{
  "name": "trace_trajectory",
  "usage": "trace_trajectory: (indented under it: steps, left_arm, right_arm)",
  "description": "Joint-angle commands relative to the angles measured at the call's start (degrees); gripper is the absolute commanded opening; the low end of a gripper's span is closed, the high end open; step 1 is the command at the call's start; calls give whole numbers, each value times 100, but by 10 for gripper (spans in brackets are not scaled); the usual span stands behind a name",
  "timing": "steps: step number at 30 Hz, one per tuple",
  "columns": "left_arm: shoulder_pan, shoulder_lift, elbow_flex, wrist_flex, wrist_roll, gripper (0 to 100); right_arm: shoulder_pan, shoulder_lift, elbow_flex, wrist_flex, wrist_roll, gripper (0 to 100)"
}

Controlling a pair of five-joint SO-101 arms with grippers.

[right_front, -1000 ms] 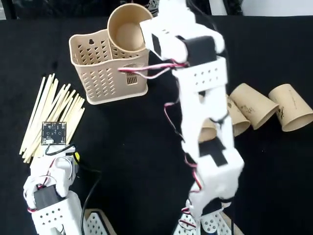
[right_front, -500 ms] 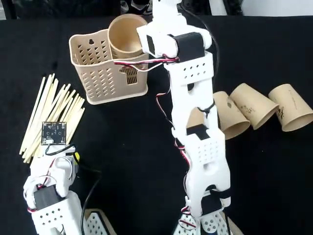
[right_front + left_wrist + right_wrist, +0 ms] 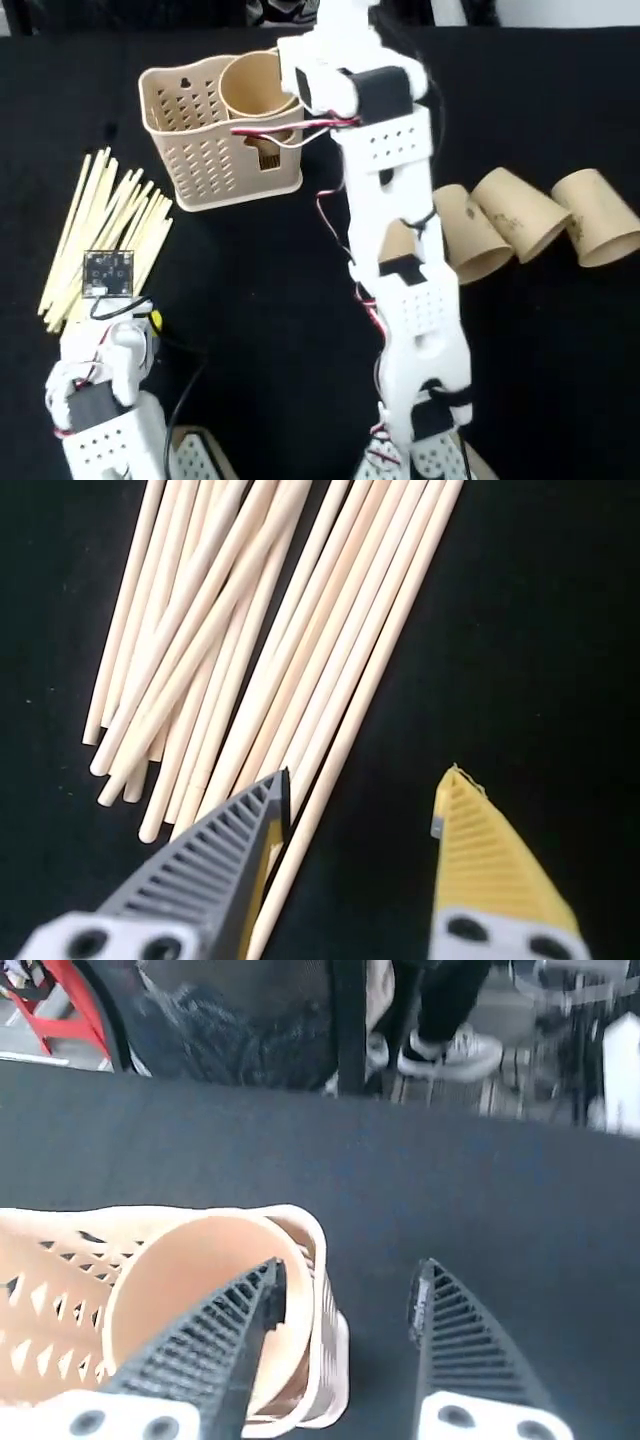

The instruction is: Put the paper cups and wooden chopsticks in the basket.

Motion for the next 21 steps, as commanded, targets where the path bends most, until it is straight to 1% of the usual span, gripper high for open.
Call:
trace_trajectory:
  steps: [1,4,7,11,15,17,19,21]
  left_arm:
    - [-40,-35,-4,26,-44,245]
    - [-40,-35,-4,26,-44,245]
    - [-48,-35,-4,26,-44,245]
    - [-48,-35,-4,26,-44,245]
    - [-48,-35,-4,26,-44,245]
    - [-48,-35,-4,26,-44,245]
    - [-48,-35,-4,26,-44,245]
    - [-48,-35,-4,26,-44,245]
  right_arm:
    - [-35,-31,101,-62,-316,216]
    - [-176,-22,277,141,-334,216]
    - [-229,-13,611,79,-308,216]
    - [-308,-13,1156,-202,-290,216]
    - [-308,57,1745,-774,-290,212]
    - [-316,84,1807,-826,-264,212]
    - [-334,92,1833,-826,-70,211]
    - [-343,92,1842,-835,44,184]
